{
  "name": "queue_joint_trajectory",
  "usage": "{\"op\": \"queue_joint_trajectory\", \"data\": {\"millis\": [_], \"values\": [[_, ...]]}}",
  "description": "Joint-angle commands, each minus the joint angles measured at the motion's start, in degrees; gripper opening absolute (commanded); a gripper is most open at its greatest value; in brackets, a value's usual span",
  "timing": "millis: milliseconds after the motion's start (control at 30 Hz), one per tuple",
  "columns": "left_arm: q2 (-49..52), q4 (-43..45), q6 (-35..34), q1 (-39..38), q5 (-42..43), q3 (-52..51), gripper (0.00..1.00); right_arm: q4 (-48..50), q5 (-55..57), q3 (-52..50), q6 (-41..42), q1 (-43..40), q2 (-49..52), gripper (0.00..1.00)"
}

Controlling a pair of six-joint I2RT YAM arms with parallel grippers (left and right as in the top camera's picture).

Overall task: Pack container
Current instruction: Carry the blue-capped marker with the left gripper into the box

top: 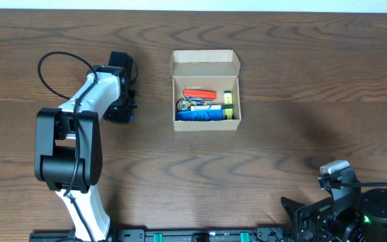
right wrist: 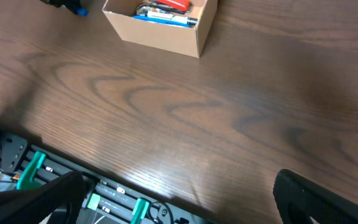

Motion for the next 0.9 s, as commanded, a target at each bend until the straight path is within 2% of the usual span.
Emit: {"op": "queue_joint_trajectory", "data": {"millis": [0, 267, 367, 433, 567, 700, 867], "values": [[0.7, -2.0, 4.1, 0.2, 0.6, -1.1, 0.06, -0.1, -0.4, 0.1, -0.5, -0.2, -0.1, 0.99], [-4.5, -5.4, 27.1, -0.2, 2.8, 4.7, 0.06, -0.1, -0.4, 0.1, -0.5, -0.2, -0.1, 0.99], [-8.7, -5.2, 38.5, -1.0, 3.1, 7.3, 0.06, -0.1, -0.4, 0.1, -0.5, -0.2, -0.1, 0.99], [-11.5, -5.1, 49.2, -1.9, 4.4, 9.1, 0.06, -0.1, -0.4, 0.1, -0.5, -0.2, -0.1, 0.99], [-16.5, -5.5, 69.0, -4.4, 13.1, 11.6, 0.06, -0.1, -0.4, 0.1, -0.5, -0.2, -0.1, 0.99], [-21.5, -5.0, 82.1, -8.5, 21.1, 12.3, 0.06, -0.1, -0.4, 0.1, -0.5, -0.2, -0.1, 0.99], [-24.3, -3.6, 99.5, -16.7, 21.7, 12.3, 0.06, -0.1, -0.4, 0.1, -0.5, -0.2, -0.1, 0.99]]}}
